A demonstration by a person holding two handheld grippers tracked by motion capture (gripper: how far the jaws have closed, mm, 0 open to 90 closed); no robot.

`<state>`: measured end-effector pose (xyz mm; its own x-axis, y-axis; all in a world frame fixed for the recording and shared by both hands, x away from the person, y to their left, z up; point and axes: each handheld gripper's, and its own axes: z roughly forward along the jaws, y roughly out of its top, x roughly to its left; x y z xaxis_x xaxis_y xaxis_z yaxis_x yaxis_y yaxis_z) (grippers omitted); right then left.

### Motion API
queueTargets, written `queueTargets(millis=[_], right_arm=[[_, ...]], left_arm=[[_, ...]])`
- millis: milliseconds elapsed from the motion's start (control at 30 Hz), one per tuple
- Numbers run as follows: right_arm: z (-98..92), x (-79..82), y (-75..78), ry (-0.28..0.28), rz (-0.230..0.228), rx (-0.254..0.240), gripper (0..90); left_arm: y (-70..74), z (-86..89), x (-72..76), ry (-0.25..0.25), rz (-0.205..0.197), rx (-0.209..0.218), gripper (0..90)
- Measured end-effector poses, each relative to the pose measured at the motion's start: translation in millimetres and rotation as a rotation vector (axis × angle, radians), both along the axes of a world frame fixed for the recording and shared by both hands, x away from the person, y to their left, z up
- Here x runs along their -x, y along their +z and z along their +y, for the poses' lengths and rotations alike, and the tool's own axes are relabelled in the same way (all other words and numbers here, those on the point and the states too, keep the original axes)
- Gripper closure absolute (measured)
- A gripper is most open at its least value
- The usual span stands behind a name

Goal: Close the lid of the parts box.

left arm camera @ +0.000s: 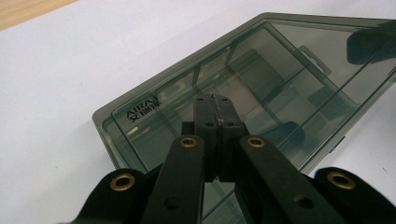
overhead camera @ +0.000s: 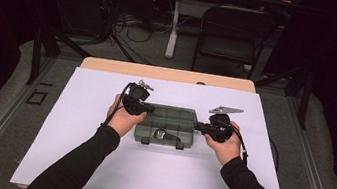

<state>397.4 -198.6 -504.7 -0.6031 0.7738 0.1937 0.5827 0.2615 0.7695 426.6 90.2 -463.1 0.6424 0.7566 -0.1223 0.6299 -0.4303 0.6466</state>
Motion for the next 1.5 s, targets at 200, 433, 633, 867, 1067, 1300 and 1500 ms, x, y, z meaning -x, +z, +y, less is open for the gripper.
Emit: queueTargets(millis=[200,433,633,867,1067,1300,1500], right_arm=[[2.5,10.2,-3.0,0.008,-0.009,0.008,90.0],[1.6,20.5,-10.7,0.018,0.014,0.006,90.0],[1.9,24.6,-14.8,0.03,0.006,0.024,90.0],[1.7,25.5,-16.5,0.058,0.028,0.033,90.0],[1.5,26.4,-19.3,0.055,0.031,0.042,90.0],[0.8,28.9,-20.4,0.055,0.028,0.04,90.0],[0.0,30.2,-20.6,0.064,0.02,0.042,90.0]], left_arm=[[-4.8,0.6,2.9,-0.004,0.004,0.004,90.0],[-12.2,2.0,6.5,-0.007,0.012,0.004,90.0],[-17.4,3.2,9.1,-0.008,0.016,0.009,90.0],[-20.5,4.4,11.2,-0.011,0.018,0.019,90.0],[-24.2,7.0,12.9,-0.013,0.026,0.034,90.0],[-27.6,8.7,13.9,-0.006,0.024,0.047,90.0],[-28.4,9.3,14.4,-0.007,0.027,0.047,90.0]])
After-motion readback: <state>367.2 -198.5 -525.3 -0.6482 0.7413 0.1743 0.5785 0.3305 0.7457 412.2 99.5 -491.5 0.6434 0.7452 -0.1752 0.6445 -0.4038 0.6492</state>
